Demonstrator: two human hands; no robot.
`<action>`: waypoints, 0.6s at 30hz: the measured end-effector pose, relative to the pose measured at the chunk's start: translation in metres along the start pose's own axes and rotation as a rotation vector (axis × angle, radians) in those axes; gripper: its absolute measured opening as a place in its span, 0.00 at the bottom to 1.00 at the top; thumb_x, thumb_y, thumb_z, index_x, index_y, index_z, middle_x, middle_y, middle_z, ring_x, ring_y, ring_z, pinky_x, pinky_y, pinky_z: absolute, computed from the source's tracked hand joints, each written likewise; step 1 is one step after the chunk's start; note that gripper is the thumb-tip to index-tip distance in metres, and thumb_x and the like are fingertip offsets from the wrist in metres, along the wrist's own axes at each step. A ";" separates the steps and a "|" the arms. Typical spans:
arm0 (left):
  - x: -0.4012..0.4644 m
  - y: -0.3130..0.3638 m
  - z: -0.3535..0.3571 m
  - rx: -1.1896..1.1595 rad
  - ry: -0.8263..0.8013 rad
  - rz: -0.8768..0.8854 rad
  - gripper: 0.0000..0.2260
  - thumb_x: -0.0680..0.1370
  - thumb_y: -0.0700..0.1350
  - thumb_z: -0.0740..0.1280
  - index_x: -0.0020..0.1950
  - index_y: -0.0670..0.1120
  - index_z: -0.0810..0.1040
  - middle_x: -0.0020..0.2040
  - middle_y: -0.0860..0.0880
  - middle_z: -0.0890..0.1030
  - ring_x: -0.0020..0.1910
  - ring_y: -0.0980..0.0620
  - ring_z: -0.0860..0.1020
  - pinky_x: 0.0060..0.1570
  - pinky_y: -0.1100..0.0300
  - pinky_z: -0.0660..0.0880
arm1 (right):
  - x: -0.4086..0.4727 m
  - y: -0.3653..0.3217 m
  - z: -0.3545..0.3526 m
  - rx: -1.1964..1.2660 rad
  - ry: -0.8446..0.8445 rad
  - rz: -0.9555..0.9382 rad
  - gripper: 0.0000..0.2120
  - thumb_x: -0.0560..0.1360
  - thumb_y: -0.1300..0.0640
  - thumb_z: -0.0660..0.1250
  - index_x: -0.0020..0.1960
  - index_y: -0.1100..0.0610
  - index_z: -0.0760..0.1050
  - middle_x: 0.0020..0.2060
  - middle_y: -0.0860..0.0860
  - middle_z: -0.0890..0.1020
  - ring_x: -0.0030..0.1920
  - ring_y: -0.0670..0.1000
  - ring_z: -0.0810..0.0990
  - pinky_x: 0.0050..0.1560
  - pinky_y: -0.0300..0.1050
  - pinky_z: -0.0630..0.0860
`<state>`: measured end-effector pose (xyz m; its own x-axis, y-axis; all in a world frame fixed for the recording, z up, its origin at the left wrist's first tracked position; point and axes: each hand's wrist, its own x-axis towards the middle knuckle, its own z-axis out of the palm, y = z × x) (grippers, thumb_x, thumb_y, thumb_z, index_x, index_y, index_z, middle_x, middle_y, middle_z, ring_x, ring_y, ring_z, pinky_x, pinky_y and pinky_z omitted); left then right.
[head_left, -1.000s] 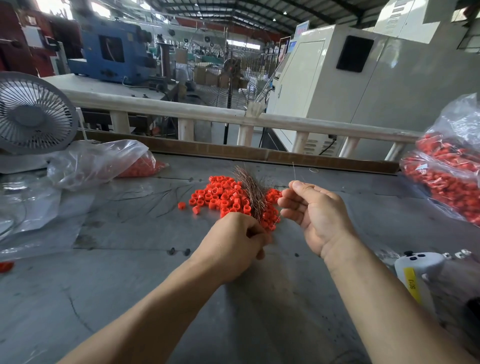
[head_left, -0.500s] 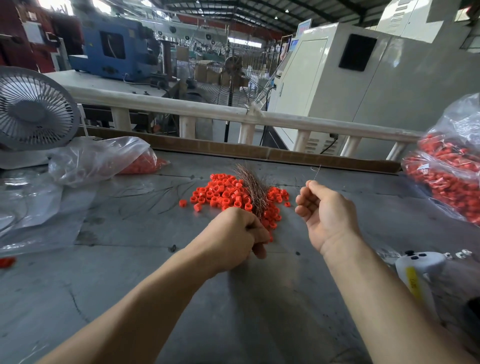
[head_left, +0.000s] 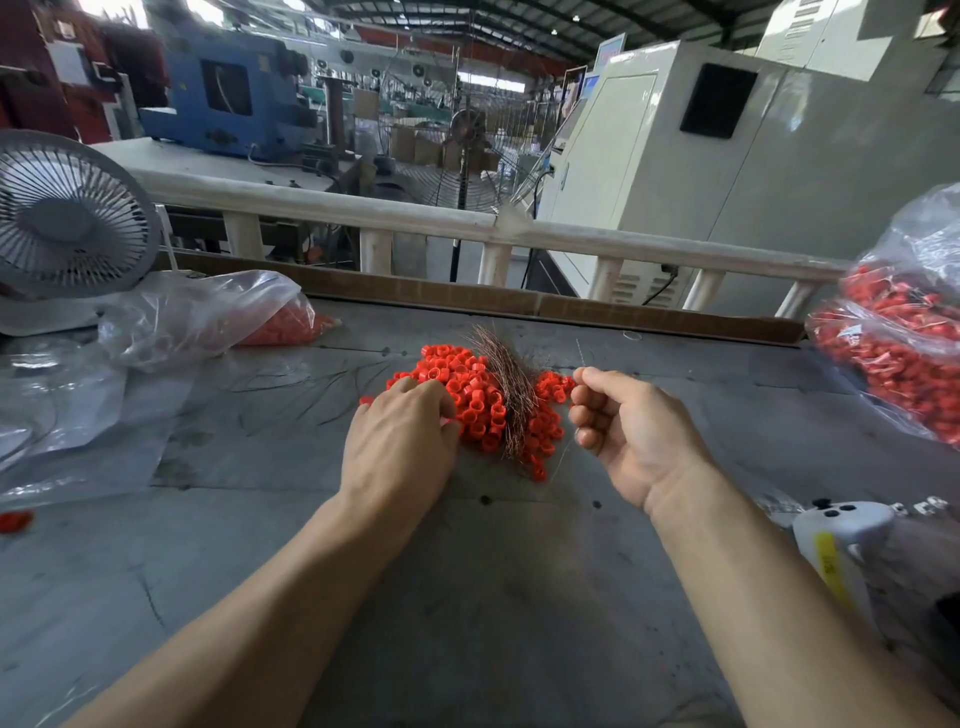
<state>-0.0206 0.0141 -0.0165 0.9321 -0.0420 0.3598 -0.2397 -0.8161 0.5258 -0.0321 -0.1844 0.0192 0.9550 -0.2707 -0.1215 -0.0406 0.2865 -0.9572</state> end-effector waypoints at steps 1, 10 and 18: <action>0.001 0.001 0.001 -0.001 0.010 0.009 0.04 0.79 0.51 0.71 0.51 0.53 0.80 0.52 0.54 0.78 0.52 0.49 0.77 0.56 0.51 0.72 | 0.000 0.000 0.000 -0.007 -0.011 -0.004 0.07 0.81 0.62 0.65 0.46 0.59 0.80 0.29 0.50 0.80 0.26 0.46 0.77 0.22 0.37 0.70; 0.002 0.000 0.006 -0.009 0.014 -0.004 0.08 0.76 0.54 0.75 0.46 0.54 0.77 0.47 0.57 0.75 0.49 0.50 0.76 0.54 0.51 0.72 | -0.003 0.000 0.004 -0.054 -0.058 -0.020 0.06 0.82 0.61 0.65 0.48 0.59 0.80 0.30 0.50 0.81 0.27 0.46 0.78 0.23 0.37 0.70; -0.003 0.001 0.006 0.002 0.008 0.002 0.04 0.76 0.48 0.71 0.46 0.53 0.76 0.45 0.56 0.77 0.48 0.50 0.76 0.51 0.52 0.72 | -0.003 0.003 0.004 -0.139 -0.105 -0.028 0.06 0.81 0.60 0.66 0.49 0.59 0.81 0.35 0.52 0.85 0.30 0.48 0.81 0.24 0.38 0.72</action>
<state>-0.0223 0.0095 -0.0218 0.9296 -0.0388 0.3666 -0.2408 -0.8170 0.5240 -0.0344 -0.1787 0.0177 0.9815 -0.1767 -0.0734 -0.0472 0.1481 -0.9878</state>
